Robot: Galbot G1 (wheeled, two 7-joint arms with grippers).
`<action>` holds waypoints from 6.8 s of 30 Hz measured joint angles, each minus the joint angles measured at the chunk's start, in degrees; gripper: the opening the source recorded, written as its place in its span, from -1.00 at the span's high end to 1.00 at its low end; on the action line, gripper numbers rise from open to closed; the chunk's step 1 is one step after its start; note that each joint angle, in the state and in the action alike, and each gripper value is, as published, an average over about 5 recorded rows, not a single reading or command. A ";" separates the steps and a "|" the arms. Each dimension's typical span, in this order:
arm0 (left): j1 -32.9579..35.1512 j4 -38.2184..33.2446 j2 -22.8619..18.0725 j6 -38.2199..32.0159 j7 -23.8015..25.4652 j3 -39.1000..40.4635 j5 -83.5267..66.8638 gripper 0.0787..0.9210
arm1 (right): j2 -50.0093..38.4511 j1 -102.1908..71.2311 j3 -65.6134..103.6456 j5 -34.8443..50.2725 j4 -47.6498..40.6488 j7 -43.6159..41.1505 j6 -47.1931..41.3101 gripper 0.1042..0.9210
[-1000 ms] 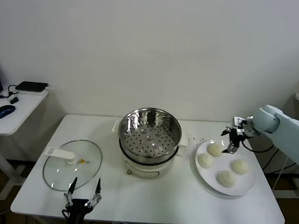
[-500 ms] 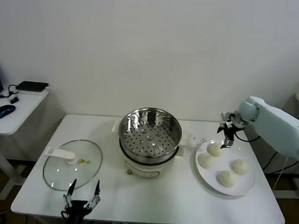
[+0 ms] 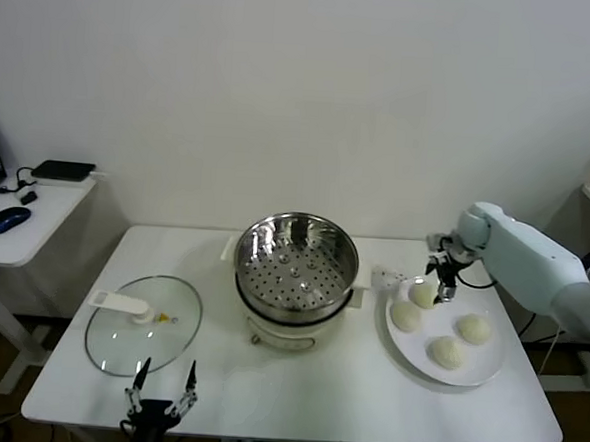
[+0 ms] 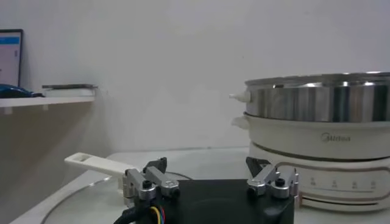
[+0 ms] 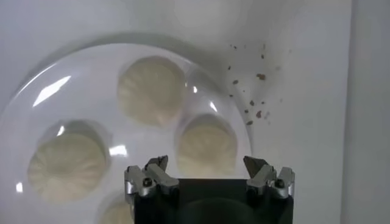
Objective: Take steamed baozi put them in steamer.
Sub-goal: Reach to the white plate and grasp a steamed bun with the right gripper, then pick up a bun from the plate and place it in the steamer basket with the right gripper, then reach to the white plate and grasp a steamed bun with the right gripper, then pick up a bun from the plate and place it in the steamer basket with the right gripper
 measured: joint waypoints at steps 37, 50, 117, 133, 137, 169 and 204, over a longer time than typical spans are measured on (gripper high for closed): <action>0.31 -0.14 0.00 -0.66 -0.22 -0.40 1.20 -0.77 | -3.36 4.85 -3.65 3.54 6.83 -0.25 -0.93 -0.28; 0.41 -0.64 0.00 -0.86 -0.31 -0.25 1.46 -0.77 | -5.51 23.84 -17.22 14.91 24.30 0.04 1.71 -0.28; -0.13 -0.25 0.00 -1.55 -0.61 -0.40 1.28 -0.77 | 20.84 22.47 -20.59 4.28 3.65 11.20 48.56 -0.76; 0.03 -0.22 0.00 -1.56 -0.55 -0.63 1.23 -0.77 | 2.45 39.63 -46.19 37.18 24.15 6.20 29.56 -0.76; -0.23 0.17 0.00 -1.57 -0.55 -0.63 1.15 -0.77 | -1.27 40.47 -48.95 40.64 28.58 6.70 16.61 -0.76; 0.16 1.09 0.00 -2.16 -0.52 -1.39 1.80 -0.77 | -6.19 15.45 -34.44 33.85 26.89 13.10 -13.54 -0.76; 0.80 -0.14 0.00 -2.33 -0.47 -1.84 1.74 -0.77 | -5.44 31.18 -40.73 39.85 29.45 5.80 -13.15 -0.18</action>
